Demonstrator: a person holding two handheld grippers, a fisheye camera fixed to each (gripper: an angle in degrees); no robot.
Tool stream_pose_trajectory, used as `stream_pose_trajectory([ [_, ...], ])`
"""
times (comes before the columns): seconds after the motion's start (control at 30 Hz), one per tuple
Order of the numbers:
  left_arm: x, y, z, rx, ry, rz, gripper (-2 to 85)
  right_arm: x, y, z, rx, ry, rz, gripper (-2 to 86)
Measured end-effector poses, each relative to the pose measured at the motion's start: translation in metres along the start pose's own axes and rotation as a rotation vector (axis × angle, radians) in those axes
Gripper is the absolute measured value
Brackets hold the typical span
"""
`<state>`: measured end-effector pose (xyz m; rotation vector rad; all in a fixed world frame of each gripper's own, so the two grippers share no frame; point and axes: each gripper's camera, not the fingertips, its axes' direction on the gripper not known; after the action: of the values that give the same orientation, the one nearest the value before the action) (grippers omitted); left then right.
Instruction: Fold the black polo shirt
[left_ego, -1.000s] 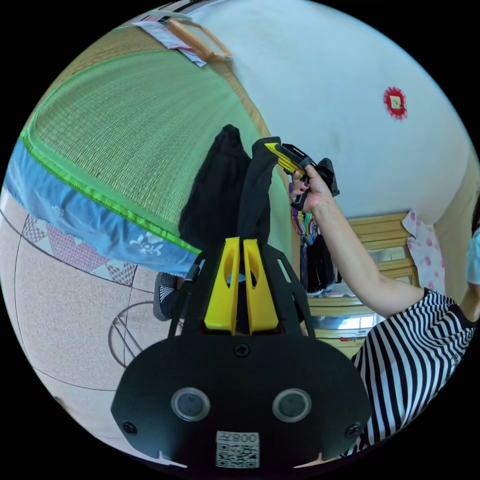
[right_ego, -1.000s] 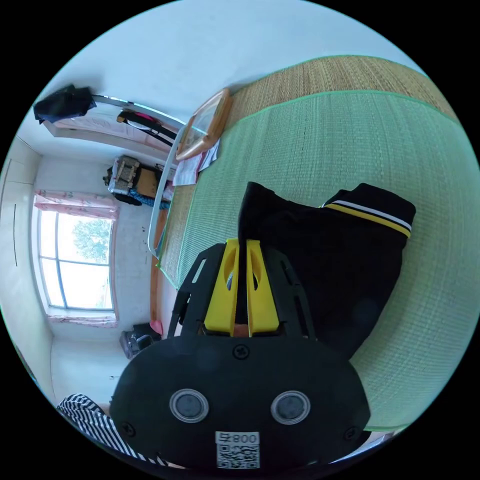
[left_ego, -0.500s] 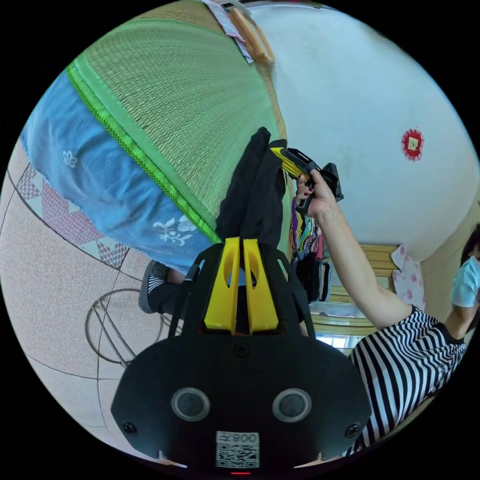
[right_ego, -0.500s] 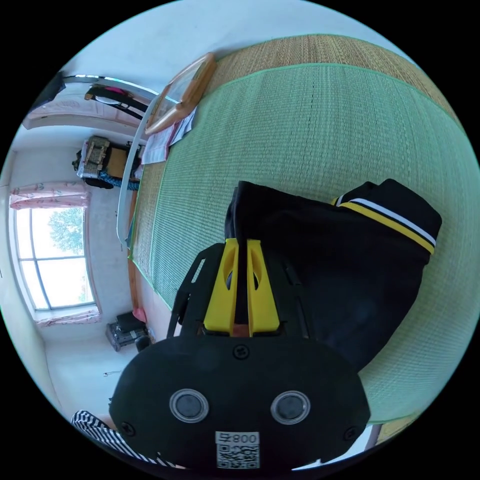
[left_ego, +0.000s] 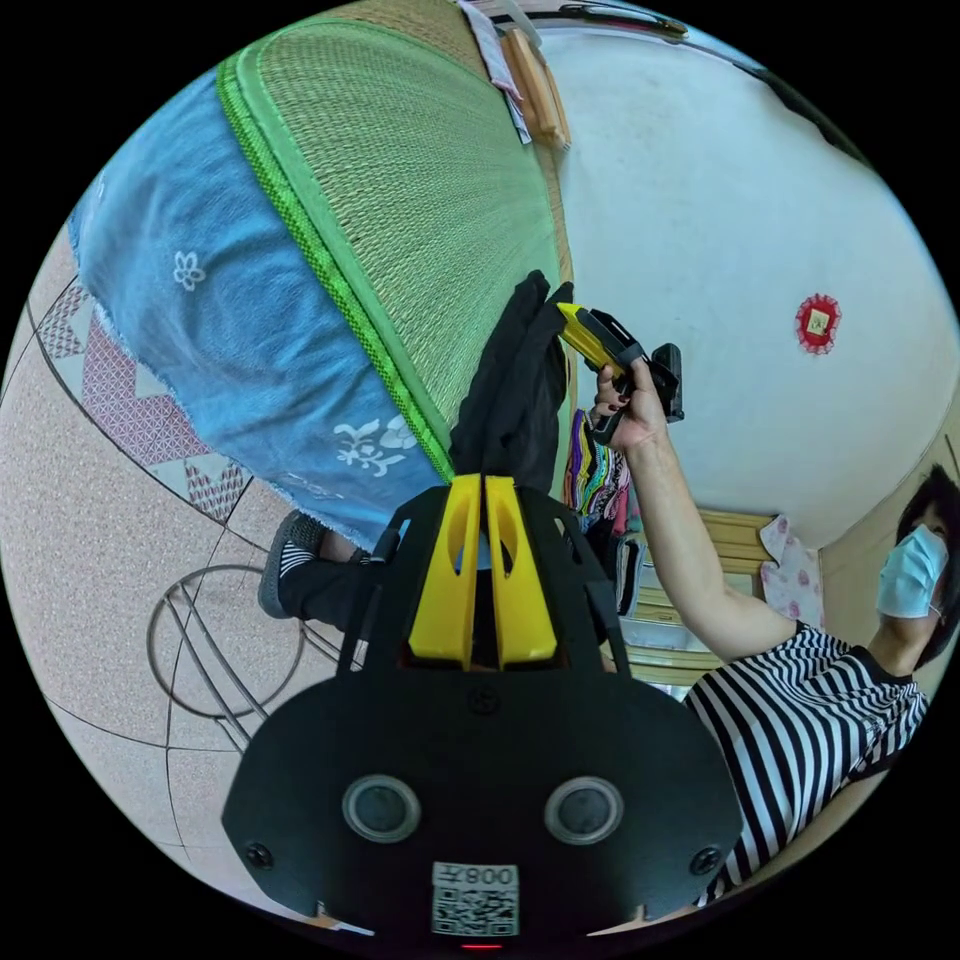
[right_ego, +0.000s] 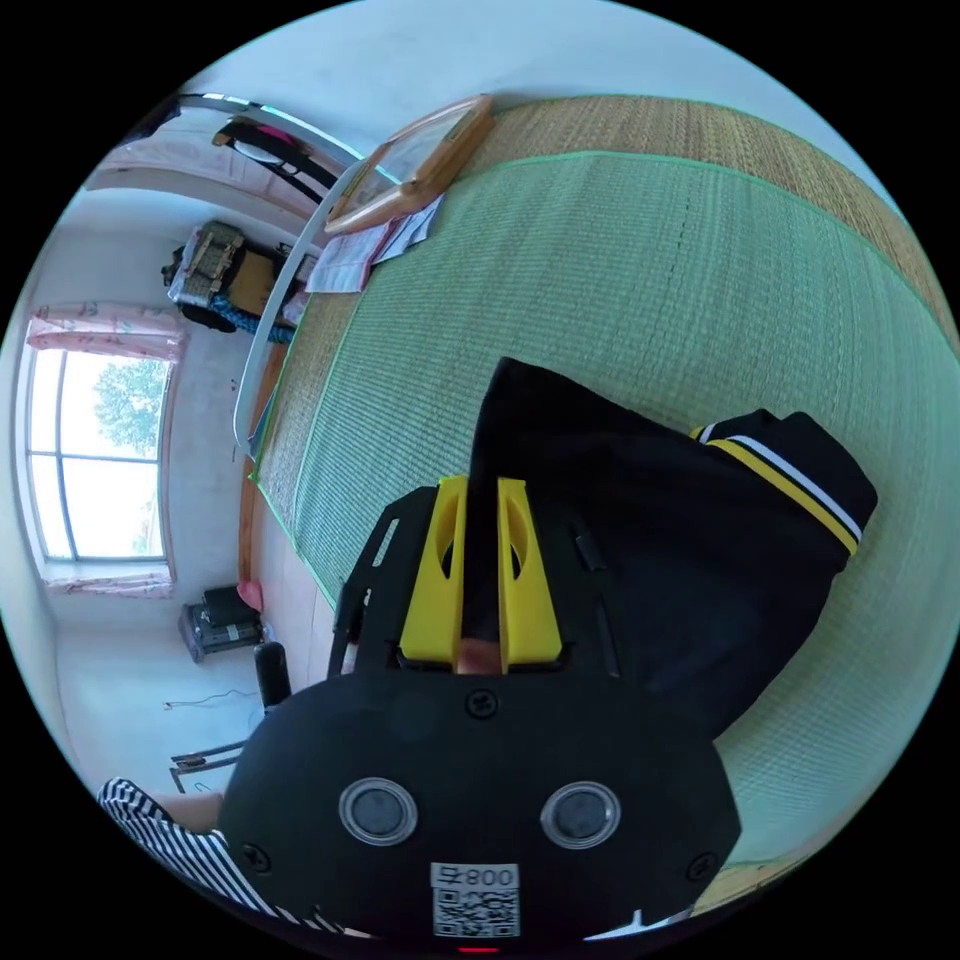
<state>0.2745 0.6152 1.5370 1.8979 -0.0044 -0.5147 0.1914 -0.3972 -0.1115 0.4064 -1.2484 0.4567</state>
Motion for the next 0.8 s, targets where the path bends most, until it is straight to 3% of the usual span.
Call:
stream_pose_trajectory([
  [0.47, 0.04, 0.01, -0.006, -0.031, -0.119, 0.175, 0.0, -0.014, 0.007, -0.021, 0.017, -0.027, -0.06, 1.0],
  [0.8, 0.042, 0.012, 0.027, -0.066, -0.282, 0.185, 0.1, -0.009, 0.004, -0.002, -0.1, 0.052, -0.079, 0.1],
])
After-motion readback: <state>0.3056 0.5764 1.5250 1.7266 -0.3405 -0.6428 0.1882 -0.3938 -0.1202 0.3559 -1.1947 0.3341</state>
